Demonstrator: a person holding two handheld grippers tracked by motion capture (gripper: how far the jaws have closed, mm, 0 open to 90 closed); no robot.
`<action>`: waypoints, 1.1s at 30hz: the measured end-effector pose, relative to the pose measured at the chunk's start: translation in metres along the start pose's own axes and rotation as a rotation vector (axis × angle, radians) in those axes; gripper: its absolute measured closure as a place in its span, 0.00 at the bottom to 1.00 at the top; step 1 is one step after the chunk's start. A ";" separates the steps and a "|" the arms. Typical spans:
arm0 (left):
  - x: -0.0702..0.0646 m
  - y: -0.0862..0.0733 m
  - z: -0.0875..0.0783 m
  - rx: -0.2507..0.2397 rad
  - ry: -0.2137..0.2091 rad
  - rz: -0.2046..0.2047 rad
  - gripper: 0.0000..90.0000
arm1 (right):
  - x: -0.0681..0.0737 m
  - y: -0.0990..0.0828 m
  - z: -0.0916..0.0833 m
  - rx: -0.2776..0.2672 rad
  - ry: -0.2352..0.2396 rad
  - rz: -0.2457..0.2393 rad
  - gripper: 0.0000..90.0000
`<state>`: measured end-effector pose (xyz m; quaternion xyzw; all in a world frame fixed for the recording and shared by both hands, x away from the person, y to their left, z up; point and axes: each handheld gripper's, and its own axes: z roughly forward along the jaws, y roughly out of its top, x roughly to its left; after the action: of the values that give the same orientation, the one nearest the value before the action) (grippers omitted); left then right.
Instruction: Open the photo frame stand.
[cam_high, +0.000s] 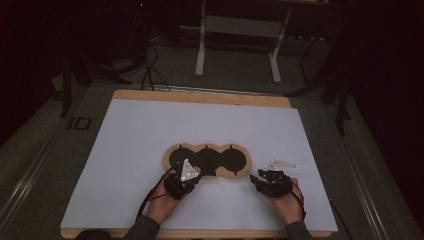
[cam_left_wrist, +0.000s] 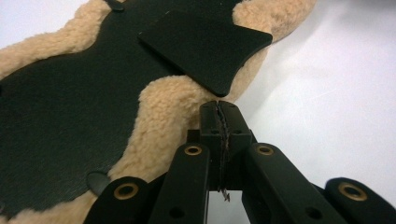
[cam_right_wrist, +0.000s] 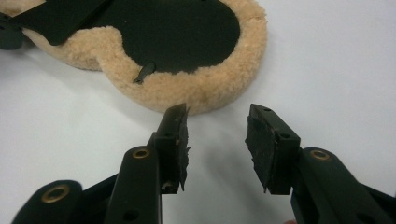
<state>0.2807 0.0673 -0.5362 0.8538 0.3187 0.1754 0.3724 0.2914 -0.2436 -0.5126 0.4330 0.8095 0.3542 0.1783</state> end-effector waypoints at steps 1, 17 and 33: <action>-0.001 0.000 0.001 -0.005 0.001 0.001 1.00 | 0.000 0.000 0.000 -0.002 -0.001 0.000 0.64; -0.004 0.007 0.002 -0.043 -0.007 -0.008 1.00 | -0.007 -0.001 -0.001 -0.028 -0.012 0.036 0.65; 0.006 0.025 -0.008 -0.089 0.000 -0.047 0.98 | -0.009 -0.002 0.000 -0.030 0.006 0.040 0.70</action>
<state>0.2913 0.0624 -0.5116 0.8287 0.3308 0.1805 0.4139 0.2952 -0.2517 -0.5136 0.4453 0.7959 0.3708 0.1752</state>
